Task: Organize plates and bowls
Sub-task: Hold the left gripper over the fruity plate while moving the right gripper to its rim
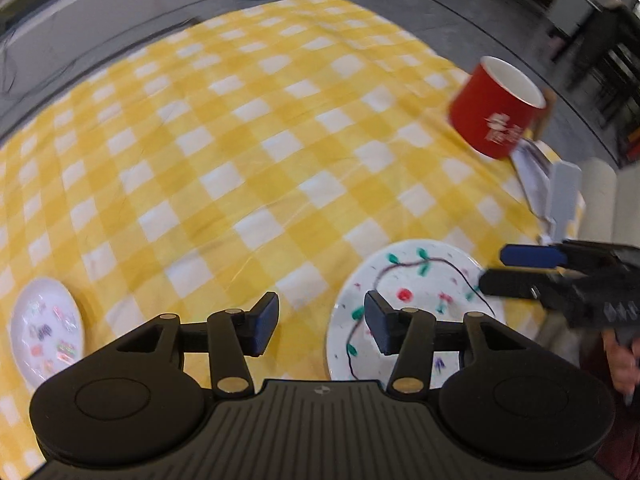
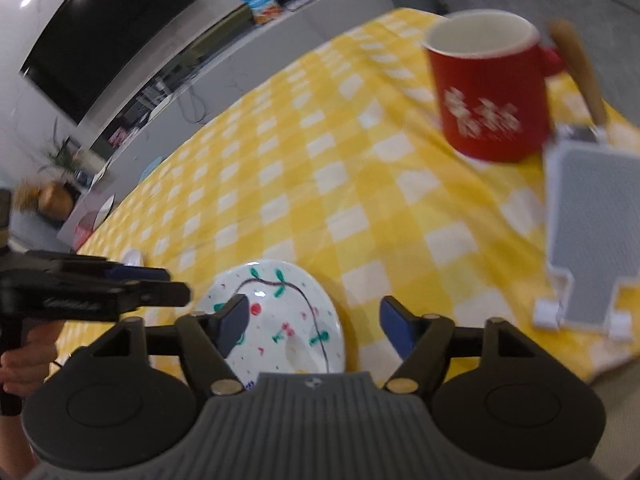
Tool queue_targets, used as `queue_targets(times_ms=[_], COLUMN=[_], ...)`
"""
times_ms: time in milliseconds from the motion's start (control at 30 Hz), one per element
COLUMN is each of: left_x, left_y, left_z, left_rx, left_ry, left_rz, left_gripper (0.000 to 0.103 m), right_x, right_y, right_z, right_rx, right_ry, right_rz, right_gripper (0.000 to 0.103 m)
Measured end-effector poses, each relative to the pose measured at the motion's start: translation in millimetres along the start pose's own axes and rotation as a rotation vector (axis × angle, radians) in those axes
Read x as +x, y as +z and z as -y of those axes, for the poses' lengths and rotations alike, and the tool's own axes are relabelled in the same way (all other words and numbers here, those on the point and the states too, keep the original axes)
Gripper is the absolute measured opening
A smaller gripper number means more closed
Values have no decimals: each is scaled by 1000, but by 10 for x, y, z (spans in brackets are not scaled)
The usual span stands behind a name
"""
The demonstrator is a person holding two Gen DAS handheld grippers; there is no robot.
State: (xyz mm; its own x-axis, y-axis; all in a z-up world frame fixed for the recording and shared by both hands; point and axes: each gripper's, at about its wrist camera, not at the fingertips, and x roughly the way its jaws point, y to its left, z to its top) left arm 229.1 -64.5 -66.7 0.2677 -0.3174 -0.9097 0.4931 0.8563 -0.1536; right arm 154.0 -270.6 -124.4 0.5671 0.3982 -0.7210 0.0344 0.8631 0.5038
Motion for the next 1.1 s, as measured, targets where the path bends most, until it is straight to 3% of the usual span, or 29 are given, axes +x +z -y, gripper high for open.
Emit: queue_targets(times_ms=[167, 400, 800, 900, 1100], left_x=[107, 178, 106, 69, -34], left_y=[20, -7, -49, -59, -4], left_z=[-76, 51, 249, 318, 224], left_rx=[-72, -40, 83, 132, 84], left_ry=[-58, -164, -89, -99, -91], left_rz=[-3, -87, -120, -137, -79], left_gripper=[58, 60, 57, 52, 60], right_x=[115, 251, 220, 214, 104], right_y=[68, 17, -54, -75, -9], right_z=[-64, -105, -191, -236, -194], right_rx=[-65, -109, -157, -194, -150], right_ry=[46, 78, 85, 65, 112], right_rz=[-14, -76, -106, -112, -15], right_gripper=[85, 85, 88, 88, 88])
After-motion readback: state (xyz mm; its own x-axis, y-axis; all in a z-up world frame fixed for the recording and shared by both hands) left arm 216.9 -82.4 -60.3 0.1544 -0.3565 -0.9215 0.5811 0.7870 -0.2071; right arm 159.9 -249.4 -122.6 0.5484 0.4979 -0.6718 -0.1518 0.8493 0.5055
